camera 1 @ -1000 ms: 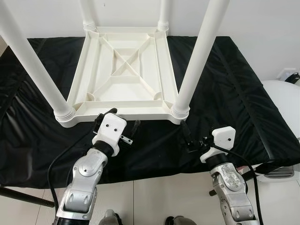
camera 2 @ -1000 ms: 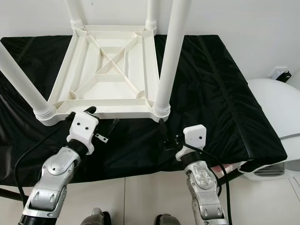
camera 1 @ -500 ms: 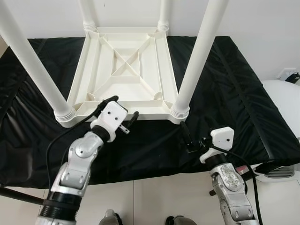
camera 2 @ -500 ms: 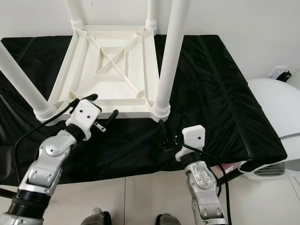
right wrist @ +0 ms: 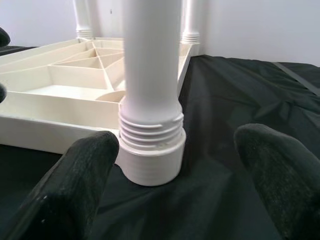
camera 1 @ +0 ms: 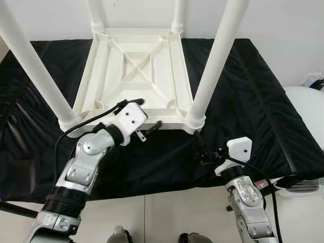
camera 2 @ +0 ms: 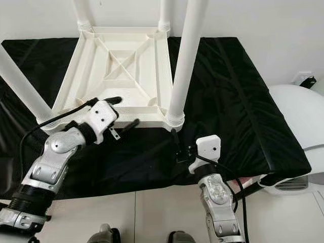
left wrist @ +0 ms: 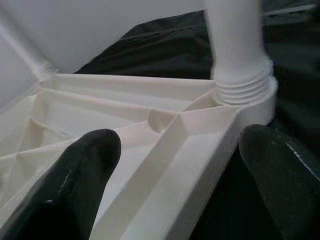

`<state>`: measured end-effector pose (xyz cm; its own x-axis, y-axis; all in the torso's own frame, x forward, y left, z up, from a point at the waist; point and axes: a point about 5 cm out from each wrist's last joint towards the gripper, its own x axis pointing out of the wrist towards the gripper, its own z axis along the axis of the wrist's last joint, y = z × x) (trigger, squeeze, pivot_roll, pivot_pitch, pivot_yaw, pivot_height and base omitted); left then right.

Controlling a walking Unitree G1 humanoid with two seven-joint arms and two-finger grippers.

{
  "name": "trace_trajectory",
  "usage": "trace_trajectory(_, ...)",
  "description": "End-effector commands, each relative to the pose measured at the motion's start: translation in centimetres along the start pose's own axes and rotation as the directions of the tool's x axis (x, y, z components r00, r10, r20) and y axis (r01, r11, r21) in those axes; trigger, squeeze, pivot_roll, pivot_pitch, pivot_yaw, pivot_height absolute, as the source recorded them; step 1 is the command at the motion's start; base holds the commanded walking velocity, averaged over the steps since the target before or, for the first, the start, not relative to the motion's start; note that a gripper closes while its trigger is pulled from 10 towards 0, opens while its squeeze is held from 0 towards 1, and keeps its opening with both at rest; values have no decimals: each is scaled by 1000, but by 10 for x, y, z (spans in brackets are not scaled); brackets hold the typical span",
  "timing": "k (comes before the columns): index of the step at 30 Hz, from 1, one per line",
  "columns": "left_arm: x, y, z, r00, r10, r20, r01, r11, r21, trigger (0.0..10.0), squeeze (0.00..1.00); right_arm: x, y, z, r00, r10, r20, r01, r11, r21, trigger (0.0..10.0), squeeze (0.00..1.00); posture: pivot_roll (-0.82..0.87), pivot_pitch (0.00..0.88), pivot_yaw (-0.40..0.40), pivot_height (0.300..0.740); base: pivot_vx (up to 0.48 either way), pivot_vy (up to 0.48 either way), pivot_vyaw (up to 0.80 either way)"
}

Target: Building children table

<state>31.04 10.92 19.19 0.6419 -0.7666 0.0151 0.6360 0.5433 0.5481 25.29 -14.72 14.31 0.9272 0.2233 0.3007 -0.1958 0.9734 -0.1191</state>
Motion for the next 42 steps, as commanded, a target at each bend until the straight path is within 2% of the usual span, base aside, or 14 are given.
trace_trajectory(1,1,-8,0,995,-100,8,100,995,-9,10000,0,-3,1,-4,1000,-3,-10,3,1000,6,10000,0,29,164,2,740,0,0,0)
trace_trajectory(2,2,-14,-2,985,-173,0,173,985,0,10000,0,-2,1,-3,1000,-3,-9,3,1000,5,10000,0,26,166,2,740,0,0,0)
trace_trajectory(3,2,-14,-2,985,-173,0,173,985,0,10000,0,-2,1,-3,1000,-3,-9,3,1000,5,10000,0,26,166,2,740,0,0,0)
trace_trajectory(5,3,-21,-9,960,-278,-32,279,960,14,10000,0,-2,0,-3,1000,-4,-7,4,1000,1,10000,0,19,167,4,740,0,0,0)
trace_trajectory(7,4,-22,-15,944,-325,-63,327,945,24,10000,0,-2,-1,-2,1000,-6,-6,6,1000,-2,10000,0,17,168,5,740,0,0,0)
trace_trajectory(12,5,-18,-21,938,-335,-86,339,940,32,10000,0,-3,-1,-2,1000,-9,-6,9,1000,-3,10000,0,10,168,11,740,0,0,0)
trace_trajectory(15,11,-5,-27,944,-308,-117,316,947,55,10000,0,-6,-1,-2,1000,-17,-8,17,1000,-4,10000,0,-3,169,21,740,0,0,0)
trace_trajectory(22,17,15,-25,953,-275,-129,287,955,79,10000,0,-10,-1,-1,999,-30,-11,30,999,-10,10000,0,-23,167,31,740,0,0,0)
trace_trajectory(30,20,16,-30,939,-309,-152,322,944,70,10000,0,-12,-1,-1,999,-32,-16,32,999,-14,10000,0,-29,166,35,740,0,0,0)
trace_trajectory(42,23,17,-44,919,-350,-181,354,935,-12,10000,0,-17,5,1,1000,16,-20,-17,1000,-18,10000,0,-33,167,38,740,0,0,0)
